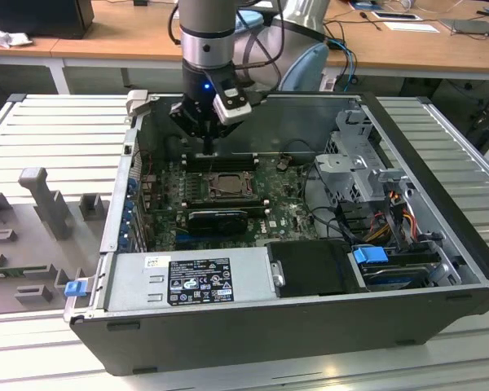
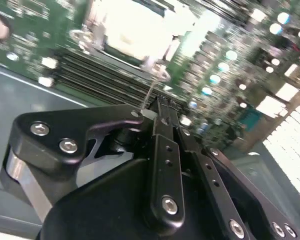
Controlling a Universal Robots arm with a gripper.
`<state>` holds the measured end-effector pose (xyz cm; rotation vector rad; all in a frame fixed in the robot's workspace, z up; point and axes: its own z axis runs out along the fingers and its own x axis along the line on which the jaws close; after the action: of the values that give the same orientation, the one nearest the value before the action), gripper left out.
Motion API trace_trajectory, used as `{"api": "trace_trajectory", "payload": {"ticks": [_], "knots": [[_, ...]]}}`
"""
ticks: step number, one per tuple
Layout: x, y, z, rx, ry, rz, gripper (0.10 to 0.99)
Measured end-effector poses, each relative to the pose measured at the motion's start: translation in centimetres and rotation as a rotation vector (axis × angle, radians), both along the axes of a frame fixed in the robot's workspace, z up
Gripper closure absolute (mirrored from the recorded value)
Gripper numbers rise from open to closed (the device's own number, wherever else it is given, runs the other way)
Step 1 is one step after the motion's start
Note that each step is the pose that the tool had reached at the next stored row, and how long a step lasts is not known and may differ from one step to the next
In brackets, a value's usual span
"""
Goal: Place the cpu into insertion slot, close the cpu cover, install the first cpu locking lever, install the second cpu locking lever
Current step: 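Install the first cpu locking lever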
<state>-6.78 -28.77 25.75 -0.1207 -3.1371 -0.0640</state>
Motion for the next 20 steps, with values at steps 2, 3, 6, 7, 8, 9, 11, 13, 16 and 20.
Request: {"api": "trace_trajectory", "payload": {"ticks": [2, 3, 6, 7, 8, 9, 11, 13, 16, 20], "knots": [[0.77, 0.0, -0.09, 0.0, -0.0001, 0.002, 0.984], [1.13, 0.0, -0.18, 0.0, -0.0001, 0.005, 0.984], [1.19, -0.04, -0.32, 0.001, -0.0134, 0.034, 0.984], [1.19, -0.05, -0.32, 0.001, -0.0198, 0.037, 0.984], [1.18, -0.07, -0.33, 0.001, -0.0296, 0.039, 0.984], [1.18, -0.09, -0.33, 0.002, -0.0378, 0.044, 0.984], [1.2, -0.09, -0.42, 0.005, -0.0405, 0.053, 0.984], [1.27, -0.09, -0.56, 0.011, -0.0406, 0.055, 0.984], [1.74, -0.08, -1.44, 0.014, -0.0405, 0.056, 0.984], [2.24, 0.06, -2.33, 0.014, -0.0293, 0.056, 0.984]]}}
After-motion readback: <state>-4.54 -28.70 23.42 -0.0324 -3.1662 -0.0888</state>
